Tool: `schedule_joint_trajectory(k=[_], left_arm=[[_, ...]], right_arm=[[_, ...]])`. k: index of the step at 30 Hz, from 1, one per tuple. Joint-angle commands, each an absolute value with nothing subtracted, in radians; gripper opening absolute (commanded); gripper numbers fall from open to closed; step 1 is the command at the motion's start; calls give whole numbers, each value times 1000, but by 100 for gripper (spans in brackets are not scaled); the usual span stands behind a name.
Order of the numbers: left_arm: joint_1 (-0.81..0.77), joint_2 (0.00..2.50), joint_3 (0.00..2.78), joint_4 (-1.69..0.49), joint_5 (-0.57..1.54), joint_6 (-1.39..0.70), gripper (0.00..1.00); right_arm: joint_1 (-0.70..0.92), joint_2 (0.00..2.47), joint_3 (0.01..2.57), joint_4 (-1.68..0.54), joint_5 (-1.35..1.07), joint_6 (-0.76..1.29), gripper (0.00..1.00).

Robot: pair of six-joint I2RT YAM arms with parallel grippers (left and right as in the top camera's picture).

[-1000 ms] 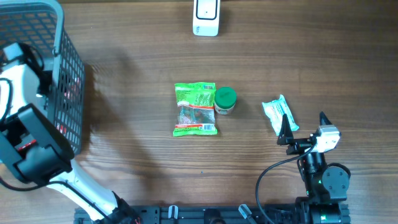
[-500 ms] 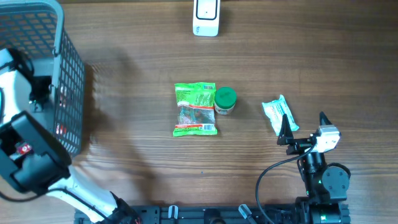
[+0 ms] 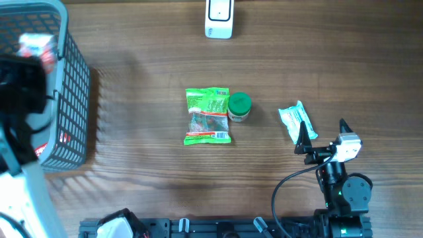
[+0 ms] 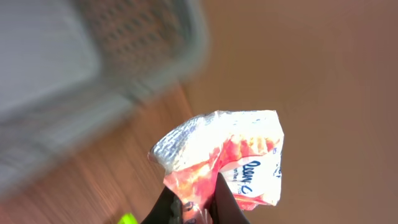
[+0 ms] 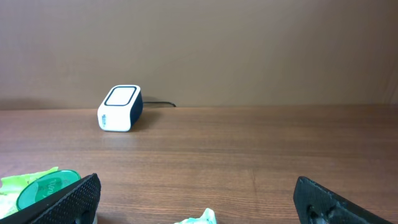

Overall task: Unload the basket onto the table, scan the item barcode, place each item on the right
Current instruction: 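Place the red sachet left of the snack bag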

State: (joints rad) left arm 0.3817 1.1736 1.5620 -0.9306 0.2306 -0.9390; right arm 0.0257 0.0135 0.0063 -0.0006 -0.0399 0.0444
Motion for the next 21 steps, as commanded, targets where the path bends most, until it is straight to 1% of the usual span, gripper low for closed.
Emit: schedule_joint_trajectory(k=[1,2,3,5,6,7,8,12,18,21], left_arm=[[132,1179,1564,-927,241,-690,8],[57,1199,1563,-950,187,-597,9],[16,1214,1563,-970,141,-554,9],[-86,1287,1555,-1061,-23,-508,10],[-117,1333,1539,-1100,-51,-508,10],[-133,1367,1522,-1115,-50,-508,9],[-149,1411,1491,-1121,-50,-508,5],[-162,1570,1332,-1032,-36,-508,4],[-162,1721,1120,-822,76,-508,11],[-162,1712,1113,-821,107,-506,18]], right_arm=[[30,7,5,2,-26,53,100],[30,7,5,2,-26,53,100],[30,7,6,3,-26,53,100],[30,7,5,3,-26,53,100],[30,7,5,2,-26,53,100],[30,7,6,2,-26,53,100],[30,7,5,2,-26,53,100],[30,7,5,2,-26,53,100],[30,7,5,3,-26,53,100],[30,7,5,2,-26,53,100]])
